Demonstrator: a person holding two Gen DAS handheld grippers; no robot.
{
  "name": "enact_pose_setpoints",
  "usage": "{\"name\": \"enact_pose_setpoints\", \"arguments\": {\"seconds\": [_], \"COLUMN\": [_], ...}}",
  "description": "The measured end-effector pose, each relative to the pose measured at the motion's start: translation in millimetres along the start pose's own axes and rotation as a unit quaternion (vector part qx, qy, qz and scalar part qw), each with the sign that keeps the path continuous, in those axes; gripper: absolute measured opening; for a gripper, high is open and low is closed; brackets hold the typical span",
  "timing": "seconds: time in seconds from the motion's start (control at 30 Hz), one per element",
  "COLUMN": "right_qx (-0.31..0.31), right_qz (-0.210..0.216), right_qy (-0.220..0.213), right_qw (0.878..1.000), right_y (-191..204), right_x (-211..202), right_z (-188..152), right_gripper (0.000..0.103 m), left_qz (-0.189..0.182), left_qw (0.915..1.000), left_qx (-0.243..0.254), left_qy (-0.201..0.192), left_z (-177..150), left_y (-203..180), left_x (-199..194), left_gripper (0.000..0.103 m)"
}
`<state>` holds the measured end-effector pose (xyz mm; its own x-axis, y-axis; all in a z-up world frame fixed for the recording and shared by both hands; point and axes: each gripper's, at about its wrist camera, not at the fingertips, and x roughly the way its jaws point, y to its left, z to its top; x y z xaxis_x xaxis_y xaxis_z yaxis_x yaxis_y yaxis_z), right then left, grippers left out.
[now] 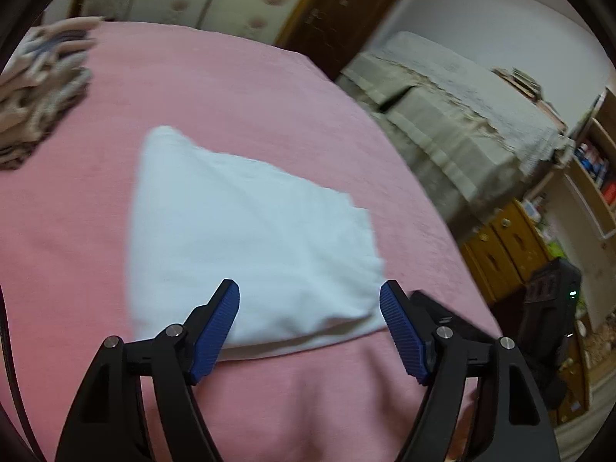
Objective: Fold small clothes
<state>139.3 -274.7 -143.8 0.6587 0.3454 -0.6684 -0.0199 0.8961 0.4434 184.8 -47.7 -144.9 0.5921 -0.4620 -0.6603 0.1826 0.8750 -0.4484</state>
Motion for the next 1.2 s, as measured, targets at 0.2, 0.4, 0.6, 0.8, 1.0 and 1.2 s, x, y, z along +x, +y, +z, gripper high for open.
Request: {"name": "enact_pose_setpoints", "arguments": {"seconds": [0.2,0.4,0.6,0.8,1.0,1.2], "right_qx": [0.044,0.117,0.097,0.012,0.04,0.022], "right_qz": [0.038,0.082,0.083,0.038,-0.006,-0.019], "right_qy": [0.057,0.083,0.071,-0.001,0.03,-0.016], "right_qw": [0.997,0.986,0.989,0.999,0.999,0.999], "right_y": [-12.3,-24.3,-16.2,8.7,-26.3,-19.7], "right_x": [29.0,59.2,60.0,12.8,27.0,13.5], "right_z": [3.9,12.0,24.8,27.1,1.9,-4.9], "right_gripper": [0.051,0.051,0.025,0.023,0.023,0.023], "left_qz": [0.065,0.052,0.043,0.04,0.049,0.056], "left_qw": [0.9925,0.9893,0.9927,0.9947,0.9943,0.9953], "left_qx": [-0.103,-0.136,-0.112,-0.093,-0.083,-0.066], "left_qy": [0.008,0.01,0.013,0.019,0.045,0.043], "left_z": [-13.7,-21.3,-18.4,-19.4,-24.6,-28.0], "left_y": [80.0,101.4,80.6,71.9,68.9,61.7], "left_x": [-3.4,0.2,19.2,26.2,41.5,42.0], "left_gripper": [0.074,0.074,0.074,0.074,0.074,0.075]}}
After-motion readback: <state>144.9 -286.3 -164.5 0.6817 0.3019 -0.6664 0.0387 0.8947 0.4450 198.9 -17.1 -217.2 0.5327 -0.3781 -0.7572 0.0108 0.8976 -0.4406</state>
